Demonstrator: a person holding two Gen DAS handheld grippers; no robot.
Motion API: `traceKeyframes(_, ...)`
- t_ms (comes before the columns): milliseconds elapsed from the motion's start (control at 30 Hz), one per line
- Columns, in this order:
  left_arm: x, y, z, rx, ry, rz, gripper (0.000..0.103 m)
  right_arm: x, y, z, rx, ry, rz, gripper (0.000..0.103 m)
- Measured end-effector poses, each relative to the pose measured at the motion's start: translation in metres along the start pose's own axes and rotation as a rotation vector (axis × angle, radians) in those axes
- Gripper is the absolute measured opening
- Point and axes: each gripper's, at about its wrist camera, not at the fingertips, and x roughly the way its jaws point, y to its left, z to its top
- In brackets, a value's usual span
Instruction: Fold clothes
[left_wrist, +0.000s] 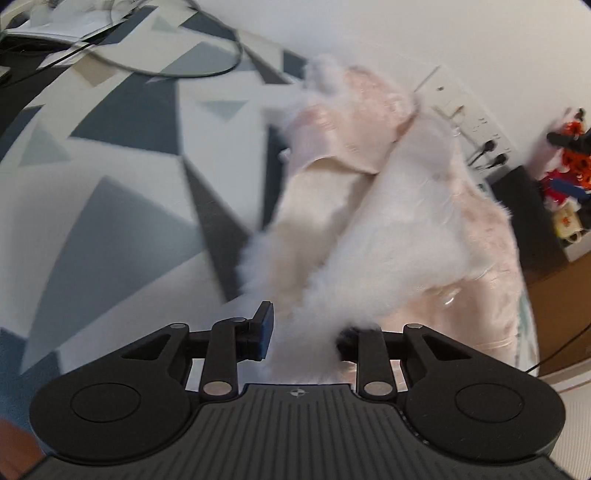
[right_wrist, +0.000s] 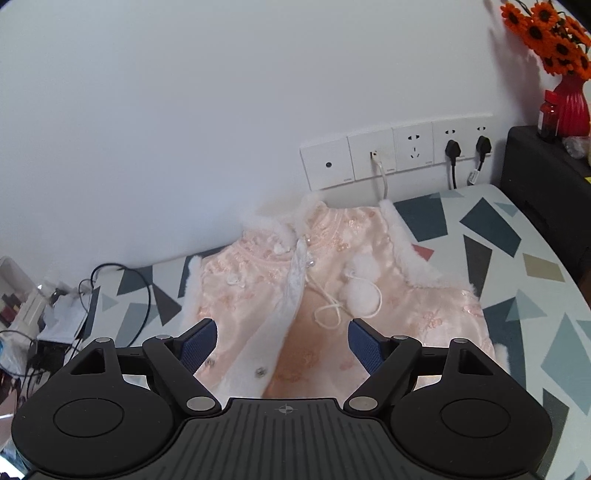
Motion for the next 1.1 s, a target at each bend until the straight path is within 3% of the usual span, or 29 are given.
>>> traceKeyframes(100, -0.006, -0.014, -0.008, 0.086, -0.043, 0.011, 0.053, 0.029, 0.001, 0.008, -0.012, 0.023, 0.000, 0.076)
traceKeyframes(267, -0.008, -0.024, -0.004, 0.094, -0.072, 0.027, 0.058, 0.090, -0.005, 0.012, -0.067, 0.007, -0.106, 0.073)
traceKeyframes(467, 0.009, -0.044, 0.003, 0.137, -0.083, 0.143, 0.062, 0.170, -0.034, 0.022, 0.044, 0.078, -0.068, 0.069)
traceKeyframes(533, 0.014, -0.053, 0.003, 0.169, -0.074, 0.170, 0.062, 0.192, -0.041, 0.027, 0.076, 0.113, -0.046, 0.062)
traceKeyframes(600, 0.018, -0.061, 0.004, 0.212, -0.084, 0.213, 0.062, 0.208, -0.046, 0.035, 0.112, 0.173, 0.018, 0.039)
traceKeyframes(667, 0.019, -0.065, 0.007, 0.215, -0.111, 0.234, 0.062, 0.215, -0.045, 0.043, 0.137, 0.222, 0.111, 0.033)
traceKeyframes(767, 0.021, -0.051, 0.017, 0.072, -0.120, 0.219, 0.067, 0.224, -0.035, 0.060, 0.173, 0.229, 0.226, 0.033)
traceKeyframes(933, 0.029, -0.004, 0.015, -0.307, -0.096, 0.179, 0.067, 0.241, -0.007, 0.083, 0.189, 0.175, 0.340, 0.047)
traceKeyframes(1100, 0.027, 0.007, 0.008, -0.392, -0.112, 0.195, 0.067, 0.257, 0.018, 0.083, 0.069, 0.202, 0.334, 0.054)
